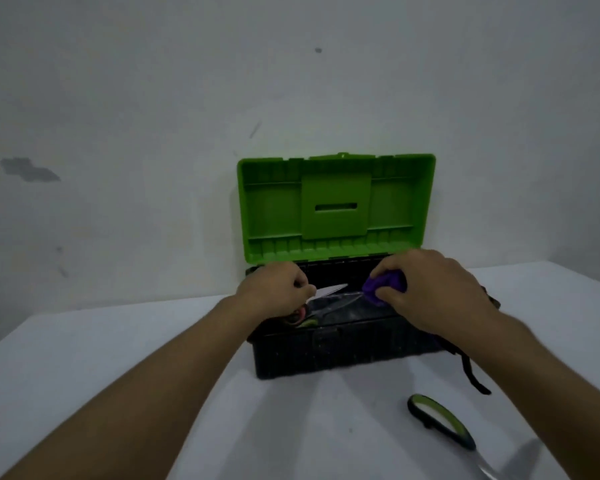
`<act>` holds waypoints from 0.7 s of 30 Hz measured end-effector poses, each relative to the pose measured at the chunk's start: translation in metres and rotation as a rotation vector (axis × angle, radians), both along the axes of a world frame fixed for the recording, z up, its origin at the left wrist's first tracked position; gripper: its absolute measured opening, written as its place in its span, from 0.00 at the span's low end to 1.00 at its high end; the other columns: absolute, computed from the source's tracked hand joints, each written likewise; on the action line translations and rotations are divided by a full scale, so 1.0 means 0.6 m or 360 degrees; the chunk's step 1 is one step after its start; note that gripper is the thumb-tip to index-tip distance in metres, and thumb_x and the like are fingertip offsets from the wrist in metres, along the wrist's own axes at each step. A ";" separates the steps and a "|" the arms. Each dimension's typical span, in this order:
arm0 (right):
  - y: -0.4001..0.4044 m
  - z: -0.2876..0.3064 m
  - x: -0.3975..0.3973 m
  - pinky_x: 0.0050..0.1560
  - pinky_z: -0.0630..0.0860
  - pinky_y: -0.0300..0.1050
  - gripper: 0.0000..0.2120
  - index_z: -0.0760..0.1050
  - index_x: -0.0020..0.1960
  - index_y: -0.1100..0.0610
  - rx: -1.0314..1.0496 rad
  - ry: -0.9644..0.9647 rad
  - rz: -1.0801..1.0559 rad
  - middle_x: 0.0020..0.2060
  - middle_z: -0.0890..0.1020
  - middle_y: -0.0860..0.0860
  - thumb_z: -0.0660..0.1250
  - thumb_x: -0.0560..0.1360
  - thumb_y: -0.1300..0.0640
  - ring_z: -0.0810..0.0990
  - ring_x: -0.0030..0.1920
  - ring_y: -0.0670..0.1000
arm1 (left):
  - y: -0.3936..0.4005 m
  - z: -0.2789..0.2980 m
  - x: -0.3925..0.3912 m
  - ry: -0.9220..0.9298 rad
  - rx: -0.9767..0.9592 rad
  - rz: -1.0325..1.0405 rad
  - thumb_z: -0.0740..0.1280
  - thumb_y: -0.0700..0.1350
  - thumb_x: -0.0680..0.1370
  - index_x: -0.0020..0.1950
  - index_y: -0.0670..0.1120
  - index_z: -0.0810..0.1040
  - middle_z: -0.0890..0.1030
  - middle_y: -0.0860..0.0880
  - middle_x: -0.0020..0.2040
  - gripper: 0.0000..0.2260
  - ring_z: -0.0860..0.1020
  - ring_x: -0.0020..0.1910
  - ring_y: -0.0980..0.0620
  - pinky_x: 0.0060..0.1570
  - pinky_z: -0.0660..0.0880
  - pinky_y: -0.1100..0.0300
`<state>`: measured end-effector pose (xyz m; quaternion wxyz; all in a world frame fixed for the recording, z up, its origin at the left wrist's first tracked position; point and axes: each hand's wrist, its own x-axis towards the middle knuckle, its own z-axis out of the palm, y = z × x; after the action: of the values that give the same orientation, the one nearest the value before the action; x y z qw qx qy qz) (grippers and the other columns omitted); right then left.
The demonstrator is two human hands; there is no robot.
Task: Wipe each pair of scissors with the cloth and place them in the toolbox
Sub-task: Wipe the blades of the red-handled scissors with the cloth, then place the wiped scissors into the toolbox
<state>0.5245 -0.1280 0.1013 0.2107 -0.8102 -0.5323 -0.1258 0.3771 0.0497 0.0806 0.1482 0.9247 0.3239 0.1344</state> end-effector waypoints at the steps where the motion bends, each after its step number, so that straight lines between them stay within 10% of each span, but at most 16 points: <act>1: 0.004 -0.005 0.002 0.45 0.76 0.45 0.10 0.79 0.55 0.39 -0.0003 0.0001 -0.0001 0.50 0.81 0.45 0.69 0.74 0.47 0.77 0.47 0.50 | 0.006 -0.007 0.022 0.0116 -0.0002 -0.0005 0.63 0.52 0.80 0.27 0.50 0.71 0.72 0.53 0.26 0.21 0.71 0.28 0.52 0.34 0.67 0.58; 8: 0.014 -0.035 0.001 0.46 0.76 0.48 0.09 0.78 0.54 0.38 0.0081 0.0033 0.0022 0.46 0.73 0.40 0.69 0.74 0.47 0.77 0.49 0.48 | 0.028 -0.052 0.104 0.0585 0.0023 -0.0061 0.64 0.51 0.78 0.42 0.50 0.82 0.82 0.50 0.44 0.10 0.79 0.55 0.46 0.52 0.68 0.54; 21: -0.061 -0.056 -0.044 0.48 0.74 0.44 0.12 0.79 0.58 0.42 0.0476 0.0161 0.0139 0.45 0.75 0.44 0.69 0.74 0.47 0.75 0.46 0.46 | -0.081 -0.002 -0.010 -0.0509 0.0329 -0.0101 0.69 0.50 0.77 0.45 0.52 0.86 0.83 0.55 0.38 0.06 0.78 0.37 0.57 0.36 0.70 0.62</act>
<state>0.4983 -0.1643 0.0675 0.3606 -0.7512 -0.5312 -0.1533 0.3708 0.0010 0.0797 0.1062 0.9117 0.2513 0.3073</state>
